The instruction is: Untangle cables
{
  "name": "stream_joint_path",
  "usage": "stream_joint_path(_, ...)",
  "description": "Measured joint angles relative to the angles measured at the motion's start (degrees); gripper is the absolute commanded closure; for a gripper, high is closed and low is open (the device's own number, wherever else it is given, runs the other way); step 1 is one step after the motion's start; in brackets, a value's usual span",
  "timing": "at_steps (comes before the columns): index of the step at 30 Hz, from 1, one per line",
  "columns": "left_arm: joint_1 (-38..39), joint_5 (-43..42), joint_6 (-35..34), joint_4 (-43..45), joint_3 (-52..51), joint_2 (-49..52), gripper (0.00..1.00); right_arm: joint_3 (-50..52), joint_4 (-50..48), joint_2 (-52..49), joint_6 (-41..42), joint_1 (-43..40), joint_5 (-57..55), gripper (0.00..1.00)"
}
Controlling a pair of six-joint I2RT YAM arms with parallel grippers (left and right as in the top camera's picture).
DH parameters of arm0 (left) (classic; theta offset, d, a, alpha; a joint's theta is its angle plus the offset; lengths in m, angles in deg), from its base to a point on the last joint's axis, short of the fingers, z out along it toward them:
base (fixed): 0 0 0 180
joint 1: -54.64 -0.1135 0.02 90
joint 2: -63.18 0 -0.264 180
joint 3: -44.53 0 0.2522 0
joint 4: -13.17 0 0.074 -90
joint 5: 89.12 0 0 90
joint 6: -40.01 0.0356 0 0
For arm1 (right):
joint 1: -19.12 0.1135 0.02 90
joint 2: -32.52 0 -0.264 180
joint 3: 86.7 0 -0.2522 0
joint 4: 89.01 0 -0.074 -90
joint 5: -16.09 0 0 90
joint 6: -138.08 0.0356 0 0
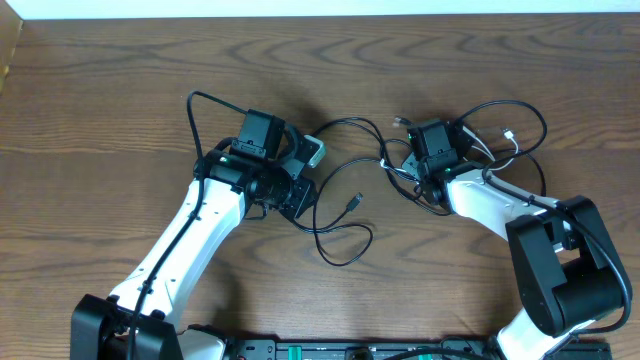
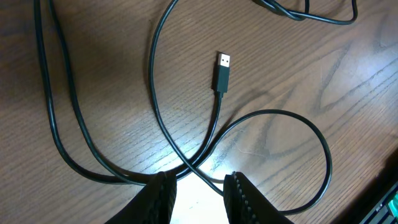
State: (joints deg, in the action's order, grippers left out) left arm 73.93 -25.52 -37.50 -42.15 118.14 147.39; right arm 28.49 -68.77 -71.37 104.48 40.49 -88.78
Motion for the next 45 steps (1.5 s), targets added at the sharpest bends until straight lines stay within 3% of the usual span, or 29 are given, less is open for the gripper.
stream_joint_path(8, 0.0, 0.0, 0.0, 0.0, 0.0, 0.0, 0.69, 0.0, -0.3, 0.0, 0.0, 0.1, 0.0, 0.76)
stream_joint_path(15, 0.0, 0.0, 0.0, 0.0, 0.0, 0.0, 0.69, 0.0, -2.6, -0.7, 0.0, 0.2, -0.2, 0.73)
stream_joint_path(19, 0.0, 0.0, 0.0, 0.0, 0.0, 0.0, 0.69, 0.0, -3.8, -0.7, 0.1, 0.2, -0.2, 0.84)
stream_joint_path(22, 0.0, 0.0, 0.0, 0.0, 0.0, 0.0, 0.69, 0.0, -4.7, -0.7, 0.0, 0.2, -0.3, 0.99)
stream_joint_path(33, 0.0, 0.0, 0.0, -0.7, 0.0, 0.0, 0.69, 0.0, -5.7, -0.7, 0.2, 0.2, 0.2, 0.99)
stream_joint_path(45, 0.0, 0.0, 0.0, -0.8, 0.0, 0.0, 0.69, -0.2, -15.2, -0.7, -5.0, 0.2, 15.9, 0.98)
